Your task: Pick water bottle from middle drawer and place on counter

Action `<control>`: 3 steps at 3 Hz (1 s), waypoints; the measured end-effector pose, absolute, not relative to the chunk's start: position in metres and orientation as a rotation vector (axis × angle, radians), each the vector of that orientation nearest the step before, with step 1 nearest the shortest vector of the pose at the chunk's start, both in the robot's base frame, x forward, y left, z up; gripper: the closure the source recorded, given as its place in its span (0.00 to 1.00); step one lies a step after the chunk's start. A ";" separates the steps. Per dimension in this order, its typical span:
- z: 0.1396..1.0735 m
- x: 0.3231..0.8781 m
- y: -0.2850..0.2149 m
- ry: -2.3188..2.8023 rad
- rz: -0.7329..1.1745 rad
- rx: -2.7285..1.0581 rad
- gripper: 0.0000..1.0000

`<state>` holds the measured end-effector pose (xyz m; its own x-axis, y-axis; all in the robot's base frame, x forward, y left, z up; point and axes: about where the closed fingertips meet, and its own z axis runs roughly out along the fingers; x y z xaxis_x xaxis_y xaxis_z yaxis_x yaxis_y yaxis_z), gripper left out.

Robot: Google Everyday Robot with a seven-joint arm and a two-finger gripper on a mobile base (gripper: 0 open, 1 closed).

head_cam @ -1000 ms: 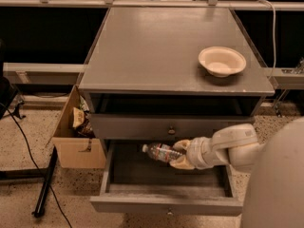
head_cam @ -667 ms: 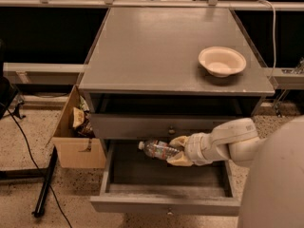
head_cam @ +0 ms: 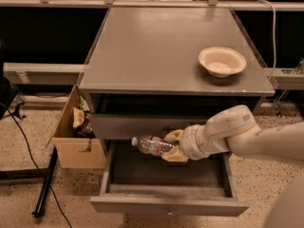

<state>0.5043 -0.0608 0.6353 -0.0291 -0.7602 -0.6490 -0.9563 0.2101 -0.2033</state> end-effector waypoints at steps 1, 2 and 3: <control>0.666 0.504 -0.046 1.833 0.372 -1.559 1.00; 0.698 0.513 -0.040 1.800 0.377 -1.497 1.00; 0.735 0.529 -0.040 1.716 0.397 -1.415 1.00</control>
Offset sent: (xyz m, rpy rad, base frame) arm 0.0257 0.0256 0.1066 0.1710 -0.1331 -0.0798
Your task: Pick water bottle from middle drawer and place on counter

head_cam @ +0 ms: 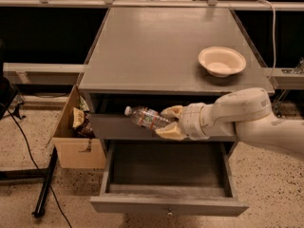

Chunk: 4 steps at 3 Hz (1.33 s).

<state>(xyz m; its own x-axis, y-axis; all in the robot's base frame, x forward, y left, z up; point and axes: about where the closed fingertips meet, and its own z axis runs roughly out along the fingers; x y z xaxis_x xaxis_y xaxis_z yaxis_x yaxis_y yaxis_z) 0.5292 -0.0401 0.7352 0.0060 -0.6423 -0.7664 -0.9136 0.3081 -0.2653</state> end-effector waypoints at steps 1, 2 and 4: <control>0.735 0.529 -0.040 1.716 0.398 -1.413 1.00; 0.742 0.529 -0.036 1.693 0.410 -1.423 1.00; 0.803 0.523 -0.010 1.538 0.513 -1.498 1.00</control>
Offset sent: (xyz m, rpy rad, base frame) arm -0.0002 0.0059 0.0160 0.0277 -0.0111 0.0331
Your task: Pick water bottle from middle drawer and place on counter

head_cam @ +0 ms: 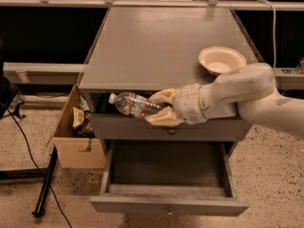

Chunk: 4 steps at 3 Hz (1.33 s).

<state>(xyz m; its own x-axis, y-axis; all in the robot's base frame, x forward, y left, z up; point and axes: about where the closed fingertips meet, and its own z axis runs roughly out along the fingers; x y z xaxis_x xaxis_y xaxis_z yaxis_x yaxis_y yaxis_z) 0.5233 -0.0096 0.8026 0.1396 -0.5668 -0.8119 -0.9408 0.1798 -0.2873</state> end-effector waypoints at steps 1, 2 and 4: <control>0.837 0.523 -0.003 1.487 0.521 -1.529 1.00; 0.863 0.536 -0.006 1.469 0.467 -1.544 1.00; 0.891 0.600 -0.014 1.431 0.380 -1.528 1.00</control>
Offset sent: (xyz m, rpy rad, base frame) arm 0.0331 -0.0019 0.0958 -0.0411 -0.0966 0.0078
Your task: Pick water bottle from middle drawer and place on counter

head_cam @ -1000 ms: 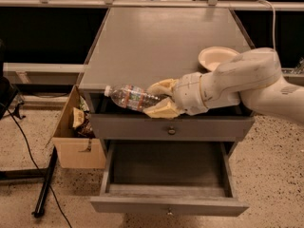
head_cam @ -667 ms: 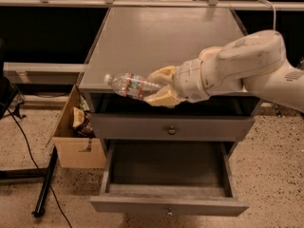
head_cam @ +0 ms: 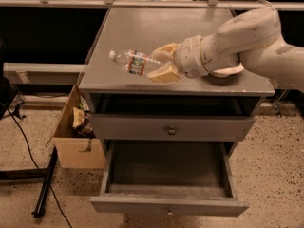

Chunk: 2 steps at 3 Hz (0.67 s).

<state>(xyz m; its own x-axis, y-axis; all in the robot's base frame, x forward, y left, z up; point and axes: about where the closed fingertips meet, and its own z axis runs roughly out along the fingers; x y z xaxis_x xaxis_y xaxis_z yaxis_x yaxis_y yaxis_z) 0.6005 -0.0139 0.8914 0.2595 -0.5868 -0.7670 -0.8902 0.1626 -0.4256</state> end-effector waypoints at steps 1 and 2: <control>0.897 0.638 -0.008 1.432 0.377 -1.514 1.00; 0.894 0.669 0.003 1.441 0.384 -1.513 1.00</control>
Offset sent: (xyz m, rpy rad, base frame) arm 0.1058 0.0273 -0.0066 0.0147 0.0513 -0.0341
